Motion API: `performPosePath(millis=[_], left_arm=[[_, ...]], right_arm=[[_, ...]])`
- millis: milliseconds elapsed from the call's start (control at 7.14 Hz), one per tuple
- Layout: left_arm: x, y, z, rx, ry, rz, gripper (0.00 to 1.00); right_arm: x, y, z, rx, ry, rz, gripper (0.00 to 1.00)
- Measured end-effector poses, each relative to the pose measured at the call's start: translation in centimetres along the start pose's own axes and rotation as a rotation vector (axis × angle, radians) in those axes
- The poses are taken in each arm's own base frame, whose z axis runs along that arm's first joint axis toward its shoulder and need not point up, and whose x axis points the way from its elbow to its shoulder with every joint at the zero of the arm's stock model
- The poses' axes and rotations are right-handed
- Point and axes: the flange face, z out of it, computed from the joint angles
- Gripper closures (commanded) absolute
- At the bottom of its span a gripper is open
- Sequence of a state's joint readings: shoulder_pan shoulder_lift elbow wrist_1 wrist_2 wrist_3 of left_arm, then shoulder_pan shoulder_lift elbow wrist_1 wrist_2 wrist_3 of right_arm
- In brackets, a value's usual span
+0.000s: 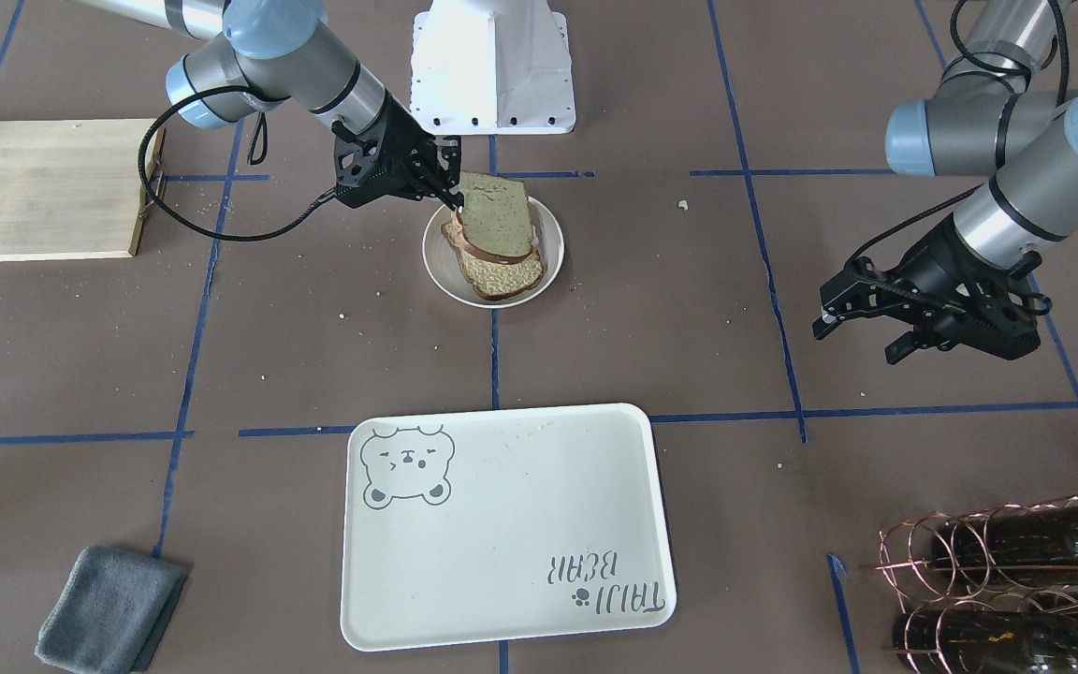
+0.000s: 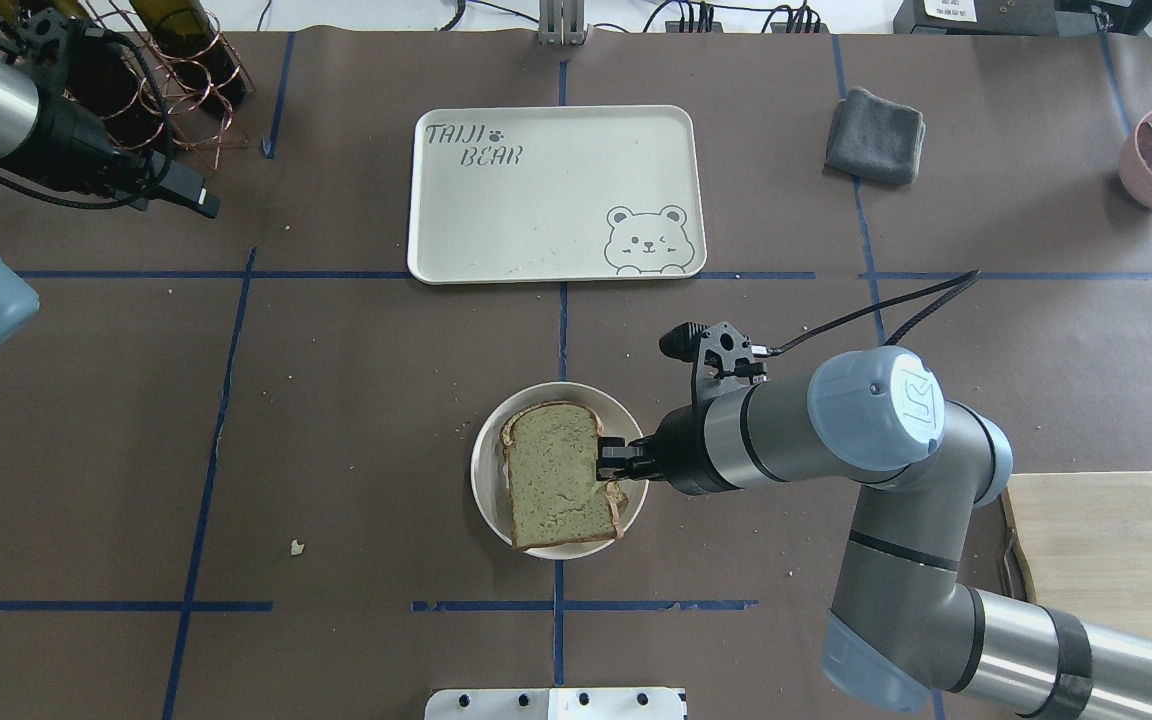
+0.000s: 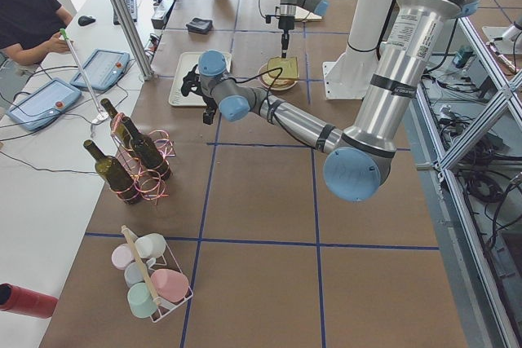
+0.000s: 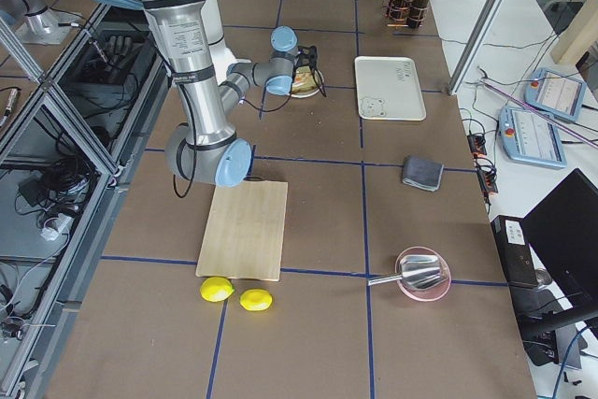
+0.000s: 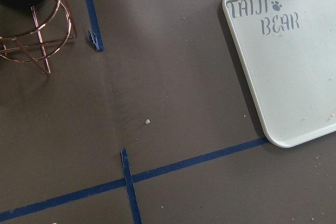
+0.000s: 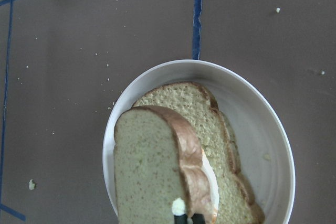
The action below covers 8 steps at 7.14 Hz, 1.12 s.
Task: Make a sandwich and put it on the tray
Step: 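Lower the bread onto the egg toast and open the right gripper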
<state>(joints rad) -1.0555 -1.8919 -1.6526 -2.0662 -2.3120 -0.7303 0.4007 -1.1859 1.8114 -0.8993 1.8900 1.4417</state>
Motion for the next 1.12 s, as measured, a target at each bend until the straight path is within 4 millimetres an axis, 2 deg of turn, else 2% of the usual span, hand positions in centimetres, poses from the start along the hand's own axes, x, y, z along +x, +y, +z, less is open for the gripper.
performPosePath(millis=[140,420,700,840,1120], left_arm=[[0.1,0.0,0.0,0.000,0.001,0.000,0.00],[0.3,-0.1,0.0,0.001,0.004,0.000,0.00],[1.1,-0.1,0.3,-0.004,0.012,-0.003,0.00],[2.3,0.1,1.1,-0.015,0.022,-0.016,0.00],[6.8,0.5,3.0,-0.006,0.031,-0.086,0.00]], right_arm=[[0.3,-0.7,-0.2,0.011,0.005,0.004,0.01],[0.4,-2.4,-0.4,0.033,0.018,0.018,0.00],[-0.8,-4.3,-0.9,0.055,0.049,0.065,0.00],[-0.9,-5.6,-1.6,0.059,0.076,0.092,0.00],[0.2,-10.2,-4.9,0.038,0.153,0.166,0.00]])
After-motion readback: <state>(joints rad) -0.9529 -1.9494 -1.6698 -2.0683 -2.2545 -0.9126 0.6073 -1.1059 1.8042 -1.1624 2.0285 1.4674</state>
